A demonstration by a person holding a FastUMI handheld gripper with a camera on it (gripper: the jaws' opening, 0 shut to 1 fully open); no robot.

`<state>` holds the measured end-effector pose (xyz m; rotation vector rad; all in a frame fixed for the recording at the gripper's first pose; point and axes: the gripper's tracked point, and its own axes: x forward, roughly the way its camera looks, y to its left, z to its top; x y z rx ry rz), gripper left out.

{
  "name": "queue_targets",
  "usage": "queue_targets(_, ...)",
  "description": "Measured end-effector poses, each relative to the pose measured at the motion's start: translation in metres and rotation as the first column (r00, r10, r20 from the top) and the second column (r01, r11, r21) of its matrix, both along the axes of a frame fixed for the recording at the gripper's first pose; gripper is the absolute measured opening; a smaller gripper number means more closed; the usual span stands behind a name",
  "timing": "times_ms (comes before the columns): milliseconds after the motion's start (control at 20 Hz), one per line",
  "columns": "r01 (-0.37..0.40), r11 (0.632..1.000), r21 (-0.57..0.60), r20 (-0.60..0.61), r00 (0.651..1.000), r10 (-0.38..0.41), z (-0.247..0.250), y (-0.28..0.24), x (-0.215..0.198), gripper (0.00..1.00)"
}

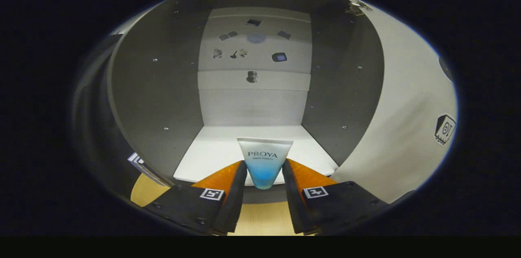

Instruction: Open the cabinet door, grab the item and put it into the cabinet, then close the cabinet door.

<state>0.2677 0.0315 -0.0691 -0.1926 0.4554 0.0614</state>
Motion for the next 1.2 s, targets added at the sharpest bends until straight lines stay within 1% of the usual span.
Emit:
queue_targets(150,0.020,1.000,-0.006,-0.022,1.000,-0.021,-0.011,-0.008,0.018,0.57)
queue_targets(250,0.023,1.000,0.001,-0.038,0.999,-0.023,-0.016,-0.009,0.022,0.57)
queue_targets(400,0.017,1.000,0.003,-0.026,1.000,-0.017,-0.015,-0.008,0.024,0.58)
queue_targets(450,0.015,1.000,0.005,-0.028,0.999,-0.015,-0.015,-0.007,0.023,0.64)
queue_targets(500,0.012,1.000,0.007,-0.028,1.000,-0.011,-0.015,-0.005,0.023,0.67)
queue_targets(650,0.015,1.000,0.016,0.000,1.000,-0.015,-0.005,-0.006,0.015,0.86)
queue_targets(750,0.005,1.000,0.028,0.024,1.000,-0.005,0.002,-0.002,0.003,0.99)
queue_targets(850,0.006,0.999,0.041,0.065,0.998,-0.009,0.010,-0.001,-0.013,1.00)
queue_targets(1000,-0.023,0.997,0.068,0.114,0.993,0.015,0.019,0.011,-0.047,1.00)
queue_targets(1200,-0.056,0.994,0.089,0.169,0.985,0.041,0.031,0.017,-0.107,1.00)
